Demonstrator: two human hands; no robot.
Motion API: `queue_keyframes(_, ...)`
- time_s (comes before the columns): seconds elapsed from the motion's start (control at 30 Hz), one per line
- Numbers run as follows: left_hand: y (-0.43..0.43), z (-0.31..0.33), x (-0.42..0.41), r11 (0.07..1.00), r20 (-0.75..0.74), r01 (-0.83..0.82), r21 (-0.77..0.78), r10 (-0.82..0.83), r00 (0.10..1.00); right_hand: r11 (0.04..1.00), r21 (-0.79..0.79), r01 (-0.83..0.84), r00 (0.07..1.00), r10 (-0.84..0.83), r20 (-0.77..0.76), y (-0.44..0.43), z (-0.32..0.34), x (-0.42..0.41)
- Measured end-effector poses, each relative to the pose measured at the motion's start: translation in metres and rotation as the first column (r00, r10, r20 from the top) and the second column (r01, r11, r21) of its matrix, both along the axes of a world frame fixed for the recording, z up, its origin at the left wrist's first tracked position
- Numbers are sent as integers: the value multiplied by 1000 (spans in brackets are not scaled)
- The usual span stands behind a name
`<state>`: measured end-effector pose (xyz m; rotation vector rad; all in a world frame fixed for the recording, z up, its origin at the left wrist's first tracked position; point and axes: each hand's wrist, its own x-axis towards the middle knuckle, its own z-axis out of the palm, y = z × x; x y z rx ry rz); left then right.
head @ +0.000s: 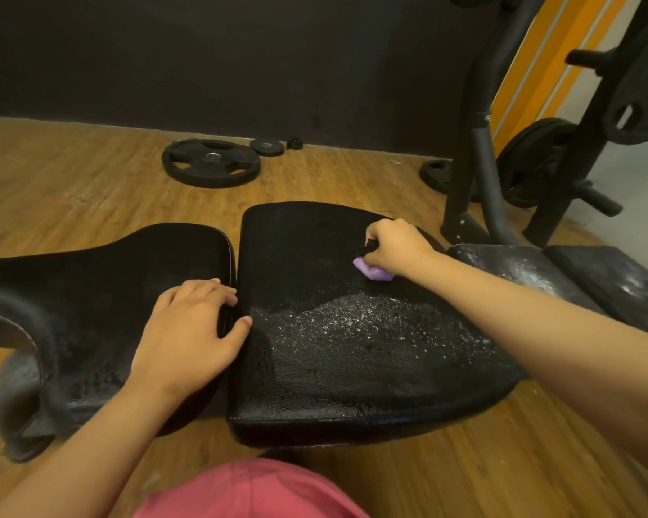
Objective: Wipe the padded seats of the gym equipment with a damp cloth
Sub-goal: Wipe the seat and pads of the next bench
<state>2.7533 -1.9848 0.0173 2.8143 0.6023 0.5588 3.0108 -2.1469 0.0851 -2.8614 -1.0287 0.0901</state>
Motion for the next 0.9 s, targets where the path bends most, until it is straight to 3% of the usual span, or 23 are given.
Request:
queue_keyframes(0.1,1,1,0,1000,1,8,-5,-8,1000,999,38,-7,998,9,-65,-2,-2,0)
queue_keyframes(0.23,0,1,-1,1000,4,11,-12,-11,1000,996,-43,76,996,-74,48,-5,2,17)
queue_keyframes(0.37,1,0,0,1000,1,13,-11,-13,1000,996,34,-84,988,88,-129,-8,2,10)
queue_keyframes(0.53,1,-1,0,1000,12,13,-9,-13,1000,996,-32,88,996,-88,-6,-3,11,39)
queue_keyframes(0.73,1,-1,1,1000,22,12,-17,-12,1000,979,-91,-185,983,185,-5,13,6,21)
queue_keyframes(0.9,0,0,-1,1000,7,7,-18,-6,1000,992,-77,-95,995,98,36,15,9,33)
